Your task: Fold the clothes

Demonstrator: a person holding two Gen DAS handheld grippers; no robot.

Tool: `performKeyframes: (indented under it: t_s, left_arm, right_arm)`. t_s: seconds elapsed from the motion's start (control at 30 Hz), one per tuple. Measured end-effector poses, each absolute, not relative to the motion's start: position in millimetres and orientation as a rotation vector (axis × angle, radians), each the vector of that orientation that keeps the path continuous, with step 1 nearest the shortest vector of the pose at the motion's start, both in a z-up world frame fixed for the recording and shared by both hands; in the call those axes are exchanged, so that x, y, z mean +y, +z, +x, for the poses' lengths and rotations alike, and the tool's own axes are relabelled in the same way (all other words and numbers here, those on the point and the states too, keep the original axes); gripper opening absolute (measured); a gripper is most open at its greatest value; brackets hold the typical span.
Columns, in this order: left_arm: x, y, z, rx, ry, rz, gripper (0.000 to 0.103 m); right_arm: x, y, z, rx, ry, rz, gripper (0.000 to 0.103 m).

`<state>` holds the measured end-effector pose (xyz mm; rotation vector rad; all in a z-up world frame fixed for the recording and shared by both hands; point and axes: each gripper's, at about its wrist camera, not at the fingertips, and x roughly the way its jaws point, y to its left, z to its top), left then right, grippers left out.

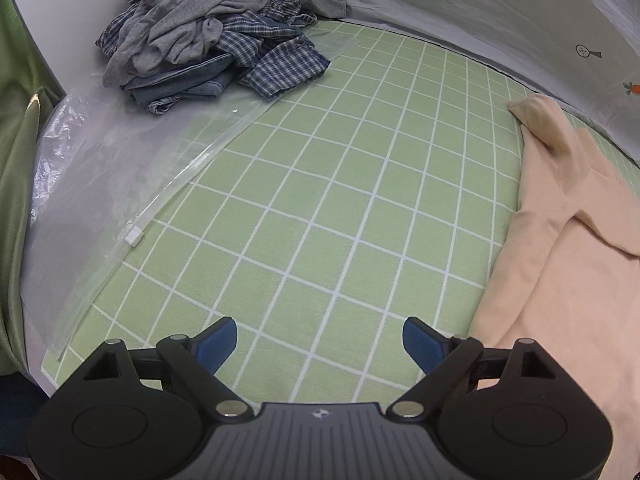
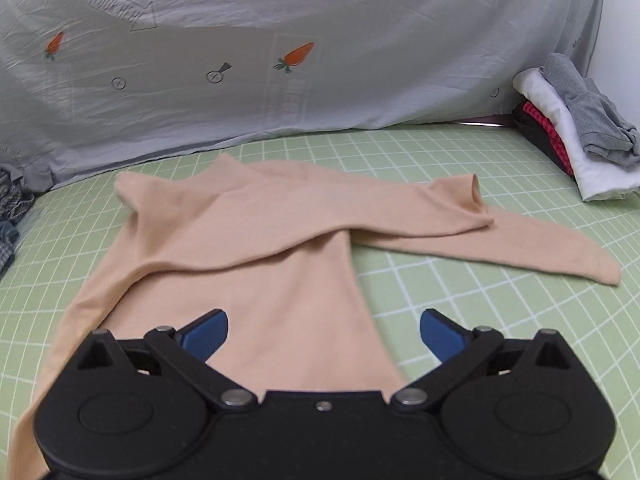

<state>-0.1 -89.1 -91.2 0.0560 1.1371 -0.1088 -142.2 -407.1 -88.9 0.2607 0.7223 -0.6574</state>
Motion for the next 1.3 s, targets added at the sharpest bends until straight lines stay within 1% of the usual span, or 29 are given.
performKeyframes:
  t_s: [0.3, 0.5, 0.53, 0.57, 0.63, 0.67, 0.73, 0.77, 0.8, 0.83, 0.87, 0.9, 0.97, 1.13, 1.3]
  left_arm:
    - [-28.9, -89.9, 10.0, 1.118, -0.237, 0.147, 0.09]
    - [9.0, -91.5, 17.9, 1.112, -0.265, 0.177, 0.09]
    - [13.3, -93.5, 17.6, 1.117, -0.267, 0.186, 0.09]
    - [17.1, -94.9, 17.4, 1.121, -0.27, 0.193, 0.09]
    - [22.3, -97.2, 17.0, 1.127, -0.277, 0.204, 0.09]
    - [25.1, -97.9, 16.6, 1.129, -0.28, 0.21, 0.09]
    - [28.9, -98.4, 16.1, 1.128, -0.284, 0.22, 0.09]
    - [30.0, -98.2, 16.4, 1.126, -0.285, 0.225, 0.09]
    - [31.2, -97.7, 16.0, 1.124, -0.285, 0.228, 0.09]
    - [32.3, -97.1, 15.6, 1.122, -0.286, 0.232, 0.09]
    - [32.8, -96.5, 14.6, 1.12, -0.287, 0.234, 0.091]
    - [33.3, -95.9, 13.6, 1.118, -0.288, 0.237, 0.091]
    - [32.9, -95.4, 13.0, 1.118, -0.284, 0.233, 0.091]
    - [22.3, -93.8, 13.0, 1.122, -0.283, 0.21, 0.091]
    - [-8.4, -93.4, 4.2, 1.116, -0.318, 0.2, 0.091]
  right_arm:
    - [-289.6, -104.2, -124.6, 0.791, -0.68, 0.265, 0.103]
    - [-230.3, -112.2, -103.0, 0.796, -0.641, 0.279, 0.103]
    - [-220.9, -113.0, -100.3, 0.792, -0.628, 0.288, 0.101]
    - [-213.3, -114.0, -98.5, 0.79, -0.614, 0.296, 0.097]
    - [-199.7, -116.7, -95.3, 0.791, -0.588, 0.301, 0.094]
    - [-193.3, -118.4, -93.6, 0.795, -0.577, 0.296, 0.091]
    - [-183.9, -123.1, -90.1, 0.813, -0.559, 0.285, 0.074]
    - [-180.9, -126.0, -88.4, 0.824, -0.553, 0.285, 0.064]
    - [-179.5, -128.6, -87.8, 0.831, -0.547, 0.29, 0.058]
    - [-178.3, -131.1, -87.4, 0.837, -0.542, 0.296, 0.048]
    - [-178.4, -132.1, -87.9, 0.836, -0.534, 0.302, 0.04]
    - [-178.9, -132.7, -88.8, 0.833, -0.526, 0.308, 0.035]
    - [-181.0, -131.4, -91.6, 0.822, -0.514, 0.318, 0.003]
    - [-192.5, -115.3, -105.2, 0.776, -0.498, 0.325, 0.003]
    - [-224.8, -88.2, -131.2, 0.737, -0.548, 0.298, 0.002]
